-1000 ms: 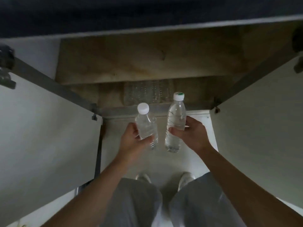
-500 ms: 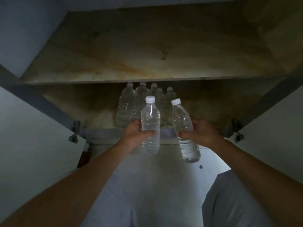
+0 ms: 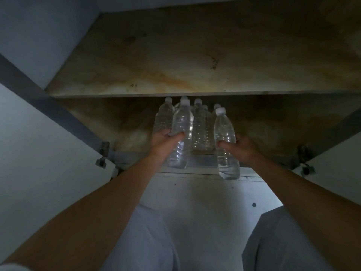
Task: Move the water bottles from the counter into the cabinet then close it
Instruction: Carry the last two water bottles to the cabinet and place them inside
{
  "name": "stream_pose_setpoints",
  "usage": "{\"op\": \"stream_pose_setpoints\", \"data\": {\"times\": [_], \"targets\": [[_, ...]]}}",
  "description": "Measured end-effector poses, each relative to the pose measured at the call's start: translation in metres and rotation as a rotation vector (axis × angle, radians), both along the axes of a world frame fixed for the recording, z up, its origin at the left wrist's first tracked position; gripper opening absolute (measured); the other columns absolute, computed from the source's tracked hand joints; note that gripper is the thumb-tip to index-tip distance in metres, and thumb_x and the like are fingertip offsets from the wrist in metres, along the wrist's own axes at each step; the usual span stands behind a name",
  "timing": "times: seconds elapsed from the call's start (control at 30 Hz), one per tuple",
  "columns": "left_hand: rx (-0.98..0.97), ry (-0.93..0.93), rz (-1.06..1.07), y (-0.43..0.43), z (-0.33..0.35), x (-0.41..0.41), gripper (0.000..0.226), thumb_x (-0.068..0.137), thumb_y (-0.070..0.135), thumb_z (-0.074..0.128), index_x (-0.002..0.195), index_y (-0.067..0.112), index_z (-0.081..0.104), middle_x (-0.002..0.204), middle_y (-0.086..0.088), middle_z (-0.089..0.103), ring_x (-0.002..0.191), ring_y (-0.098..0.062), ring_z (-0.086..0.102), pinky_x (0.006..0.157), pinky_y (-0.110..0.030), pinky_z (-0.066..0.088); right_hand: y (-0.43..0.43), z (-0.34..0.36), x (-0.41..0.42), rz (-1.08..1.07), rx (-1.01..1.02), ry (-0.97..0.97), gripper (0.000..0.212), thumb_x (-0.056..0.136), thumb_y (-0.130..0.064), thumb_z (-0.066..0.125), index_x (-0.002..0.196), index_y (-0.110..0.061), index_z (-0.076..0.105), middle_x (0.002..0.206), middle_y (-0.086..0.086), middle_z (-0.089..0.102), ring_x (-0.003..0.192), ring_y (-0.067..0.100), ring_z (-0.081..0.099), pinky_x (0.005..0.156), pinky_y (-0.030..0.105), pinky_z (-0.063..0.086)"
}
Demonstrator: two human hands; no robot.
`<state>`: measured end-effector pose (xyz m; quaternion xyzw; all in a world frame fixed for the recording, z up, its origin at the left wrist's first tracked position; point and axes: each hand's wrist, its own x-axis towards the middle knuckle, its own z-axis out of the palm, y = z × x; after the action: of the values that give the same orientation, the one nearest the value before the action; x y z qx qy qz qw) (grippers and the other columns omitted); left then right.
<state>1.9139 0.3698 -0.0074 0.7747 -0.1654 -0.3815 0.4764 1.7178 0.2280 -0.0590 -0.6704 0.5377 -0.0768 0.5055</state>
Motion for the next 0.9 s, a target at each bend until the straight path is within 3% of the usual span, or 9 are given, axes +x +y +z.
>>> {"op": "stream_pose_setpoints", "data": {"times": [0.1,0.23,0.33,0.5,0.63,0.8,0.9], "targets": [[-0.058,-0.019,0.090,-0.010,0.000,0.012,0.024,0.087,0.017,0.078,0.079,0.024,0.057,0.085,0.007,0.065,0.075,-0.007,0.060,0.063,-0.011,0.046,-0.009,-0.007,0.015,-0.115,0.034,-0.078,0.033,0.079,-0.048,0.077,0.102,-0.025,0.070,0.093,0.001,0.073,0.081,0.018,0.070,0.067,0.029,0.054],[-0.055,-0.050,0.157,-0.017,-0.010,0.034,0.023,0.084,0.028,0.081,0.078,0.027,0.058,0.083,0.007,0.066,0.077,-0.010,0.062,0.063,-0.021,0.045,-0.022,-0.019,0.028,-0.176,0.064,-0.131,0.032,0.081,-0.045,0.077,0.104,-0.022,0.070,0.098,0.004,0.075,0.083,0.019,0.072,0.074,0.035,0.060],[-0.061,-0.070,0.173,-0.026,-0.022,0.046,0.022,0.080,0.034,0.084,0.078,0.027,0.062,0.087,0.004,0.069,0.076,-0.008,0.061,0.063,-0.022,0.044,-0.032,-0.025,0.040,-0.177,0.068,-0.133,0.029,0.086,-0.039,0.075,0.105,-0.018,0.067,0.096,0.003,0.072,0.075,0.013,0.067,0.056,0.024,0.051],[-0.046,-0.092,0.192,-0.041,-0.029,0.052,0.024,0.077,0.037,0.086,0.079,0.028,0.063,0.087,0.004,0.069,0.077,-0.009,0.060,0.060,-0.025,0.041,-0.042,-0.032,0.061,-0.179,0.024,-0.088,0.037,0.083,-0.042,0.078,0.105,-0.013,0.070,0.095,0.004,0.072,0.070,0.013,0.065,0.055,0.023,0.048],[0.001,-0.141,0.224,-0.046,-0.033,0.054,0.026,0.082,0.046,0.079,0.086,0.025,0.065,0.081,0.003,0.065,0.071,-0.009,0.056,0.054,-0.025,0.035,-0.049,-0.040,0.070,-0.203,-0.007,-0.110,0.047,0.084,-0.044,0.075,0.114,-0.009,0.069,0.107,0.011,0.073,0.090,0.024,0.069,0.074,0.033,0.056],[0.104,-0.334,0.178,-0.048,-0.043,0.057,0.040,0.081,0.057,0.075,0.100,0.021,0.073,0.090,-0.002,0.071,0.075,-0.016,0.062,0.060,-0.025,0.040,-0.043,-0.040,0.072,-0.159,-0.017,-0.161,0.029,0.094,-0.028,0.068,0.115,-0.008,0.068,0.110,0.013,0.071,0.086,0.021,0.068,0.068,0.022,0.046],[0.114,-0.356,0.117,-0.049,-0.046,0.057,0.039,0.084,0.055,0.073,0.096,0.019,0.072,0.083,0.001,0.070,0.072,-0.014,0.062,0.062,-0.026,0.042,-0.041,-0.045,0.064,-0.102,-0.008,-0.166,0.022,0.091,-0.021,0.071,0.111,-0.012,0.065,0.095,0.001,0.068,0.077,0.010,0.062,0.059,0.018,0.043]]}}
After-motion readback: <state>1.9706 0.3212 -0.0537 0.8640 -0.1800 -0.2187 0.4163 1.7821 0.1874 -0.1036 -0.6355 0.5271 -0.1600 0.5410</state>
